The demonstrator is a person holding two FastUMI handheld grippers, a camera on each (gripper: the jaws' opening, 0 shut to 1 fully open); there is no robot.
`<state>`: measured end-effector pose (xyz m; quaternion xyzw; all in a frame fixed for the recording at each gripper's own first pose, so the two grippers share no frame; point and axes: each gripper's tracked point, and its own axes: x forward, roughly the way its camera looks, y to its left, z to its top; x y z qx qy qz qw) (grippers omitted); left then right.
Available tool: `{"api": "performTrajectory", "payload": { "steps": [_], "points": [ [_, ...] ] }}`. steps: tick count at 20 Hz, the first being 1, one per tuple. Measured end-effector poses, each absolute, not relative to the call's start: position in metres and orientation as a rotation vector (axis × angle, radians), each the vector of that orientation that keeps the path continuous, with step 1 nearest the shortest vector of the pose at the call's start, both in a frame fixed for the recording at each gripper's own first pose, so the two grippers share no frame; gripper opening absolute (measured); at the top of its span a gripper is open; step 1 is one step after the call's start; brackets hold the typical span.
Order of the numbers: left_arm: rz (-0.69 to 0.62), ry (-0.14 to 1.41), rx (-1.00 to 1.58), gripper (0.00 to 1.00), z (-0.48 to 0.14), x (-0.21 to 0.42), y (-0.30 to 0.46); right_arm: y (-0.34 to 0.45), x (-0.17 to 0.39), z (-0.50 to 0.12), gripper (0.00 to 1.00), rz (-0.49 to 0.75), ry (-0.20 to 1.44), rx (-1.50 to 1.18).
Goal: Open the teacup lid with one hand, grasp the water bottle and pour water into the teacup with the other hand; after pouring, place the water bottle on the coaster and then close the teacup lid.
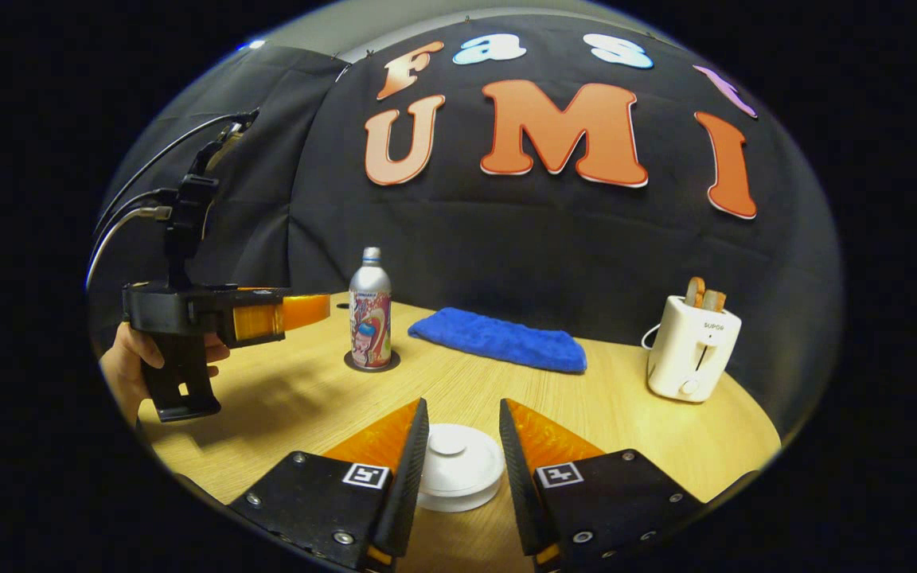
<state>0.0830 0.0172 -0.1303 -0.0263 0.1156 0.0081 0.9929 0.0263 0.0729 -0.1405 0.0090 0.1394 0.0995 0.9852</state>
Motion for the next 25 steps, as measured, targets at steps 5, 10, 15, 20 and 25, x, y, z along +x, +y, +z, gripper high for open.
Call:
{"api": "performTrajectory", "payload": {
  "steps": [5, 10, 15, 20, 25],
  "points": [
    [0.035, 0.165, -0.027, 0.97, -0.097, 0.061, 0.018, 0.045, 0.019, -0.109, 0.71, 0.144, 0.211, 0.028],
    [0.047, 0.095, -0.019, 0.97, -0.063, 0.034, 0.016, 0.016, 0.006, -0.073, 0.81, 0.082, 0.139, 0.027],
    [0.051, 0.038, -0.022, 1.0, -0.03, 0.016, 0.014, -0.002, -0.004, -0.033, 0.83, 0.037, 0.056, 0.001],
    [0.059, 0.003, 0.019, 0.94, -0.008, 0.005, 0.019, -0.007, -0.007, -0.016, 0.85, 0.004, 0.024, -0.019],
    [0.058, -0.025, 0.024, 0.94, 0.002, -0.003, 0.021, -0.011, -0.006, -0.009, 0.86, -0.008, 0.017, 0.0]
  ]
}}
